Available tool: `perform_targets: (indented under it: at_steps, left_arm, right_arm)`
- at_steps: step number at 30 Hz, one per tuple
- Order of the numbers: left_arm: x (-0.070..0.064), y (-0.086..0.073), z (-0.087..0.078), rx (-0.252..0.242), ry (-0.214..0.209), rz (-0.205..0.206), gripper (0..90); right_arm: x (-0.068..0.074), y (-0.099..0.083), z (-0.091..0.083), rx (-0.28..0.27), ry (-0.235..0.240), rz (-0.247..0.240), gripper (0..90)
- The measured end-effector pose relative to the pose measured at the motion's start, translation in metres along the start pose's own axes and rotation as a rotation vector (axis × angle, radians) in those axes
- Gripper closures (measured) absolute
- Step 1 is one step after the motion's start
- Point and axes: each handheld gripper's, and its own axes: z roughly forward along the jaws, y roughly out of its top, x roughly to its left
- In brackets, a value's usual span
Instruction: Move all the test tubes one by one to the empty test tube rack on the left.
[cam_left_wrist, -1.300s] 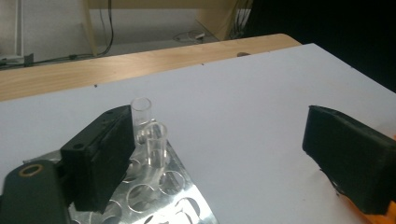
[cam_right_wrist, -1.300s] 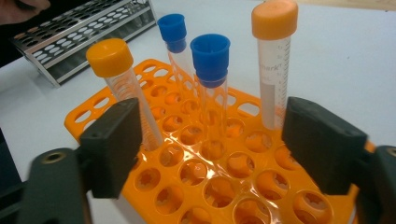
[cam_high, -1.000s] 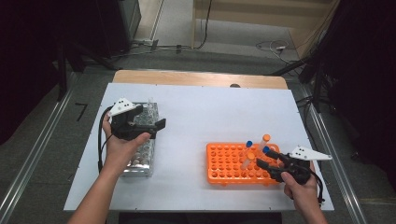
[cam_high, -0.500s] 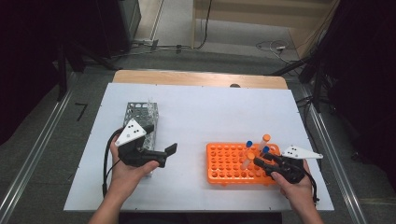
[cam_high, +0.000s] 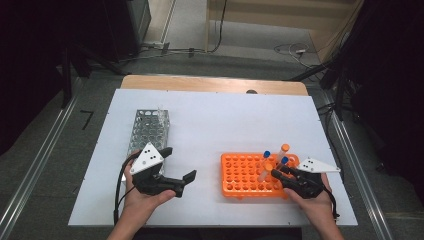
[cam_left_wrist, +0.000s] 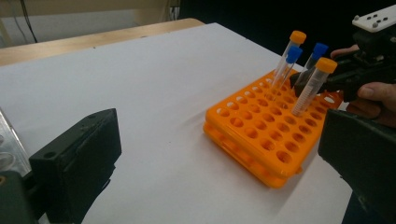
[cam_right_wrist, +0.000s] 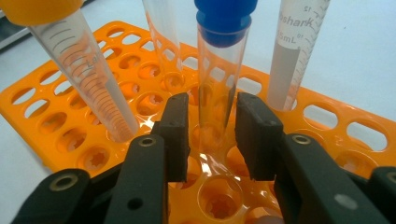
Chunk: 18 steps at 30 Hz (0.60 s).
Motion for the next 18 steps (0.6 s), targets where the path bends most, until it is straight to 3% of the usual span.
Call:
perform_targets:
  at_steps: [5,11,18]
  left_arm:
    - [-0.003,-0.001,0.003,0.008,-0.008,0.004,0.0]
    - [-0.004,-0.002,0.005,0.014,-0.012,0.004,0.0]
    - [-0.007,-0.002,0.006,0.017,-0.027,0.007,0.0]
  right_arm:
    - [0.001,-0.001,0.001,-0.010,-0.017,-0.007,73.9]
    - [0.002,0.001,-0.002,-0.040,-0.016,-0.008,74.6]
    - [0.002,0.009,-0.021,-0.096,-0.010,-0.004,74.7]
